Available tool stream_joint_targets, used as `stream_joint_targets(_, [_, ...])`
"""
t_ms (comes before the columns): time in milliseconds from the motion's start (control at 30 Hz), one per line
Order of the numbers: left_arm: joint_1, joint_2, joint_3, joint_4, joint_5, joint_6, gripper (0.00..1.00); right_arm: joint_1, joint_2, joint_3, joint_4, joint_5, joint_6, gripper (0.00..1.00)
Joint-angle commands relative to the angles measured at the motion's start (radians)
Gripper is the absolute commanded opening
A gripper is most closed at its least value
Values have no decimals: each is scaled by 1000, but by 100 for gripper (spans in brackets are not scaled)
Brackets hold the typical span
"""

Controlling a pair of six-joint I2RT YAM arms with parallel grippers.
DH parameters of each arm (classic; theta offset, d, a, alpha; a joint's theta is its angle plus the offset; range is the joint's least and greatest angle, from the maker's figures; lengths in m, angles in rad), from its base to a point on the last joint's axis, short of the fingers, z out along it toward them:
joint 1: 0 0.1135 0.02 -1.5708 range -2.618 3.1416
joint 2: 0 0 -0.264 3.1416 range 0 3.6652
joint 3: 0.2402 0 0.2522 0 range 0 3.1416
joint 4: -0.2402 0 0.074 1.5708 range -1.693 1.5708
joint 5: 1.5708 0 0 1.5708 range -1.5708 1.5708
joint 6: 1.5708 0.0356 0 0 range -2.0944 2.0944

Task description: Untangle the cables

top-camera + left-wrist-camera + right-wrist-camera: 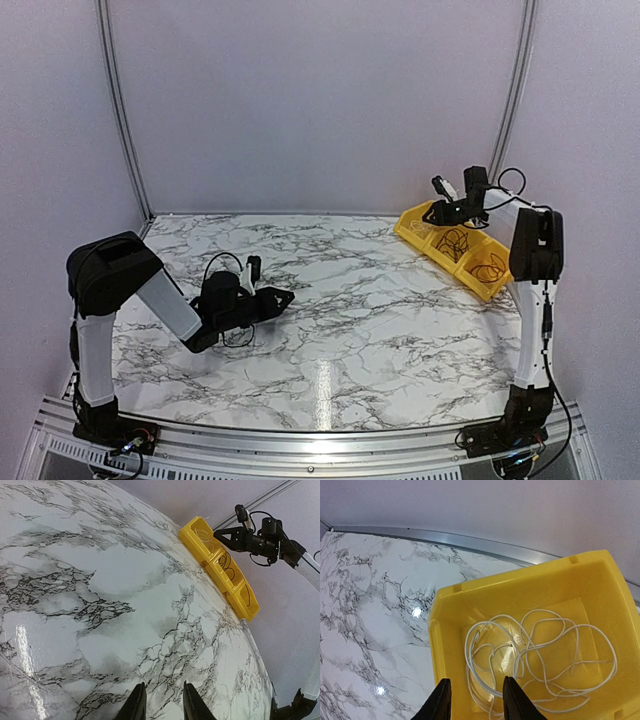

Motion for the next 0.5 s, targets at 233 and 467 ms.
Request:
stream_joint_targets(233, [9, -204, 91, -344, -9, 127, 30, -18, -400, -233, -10, 1, -21, 40])
stream_joint_targets(467, [20, -481, 285, -927, -187, 343, 40, -61, -733, -528, 77, -120, -39, 45])
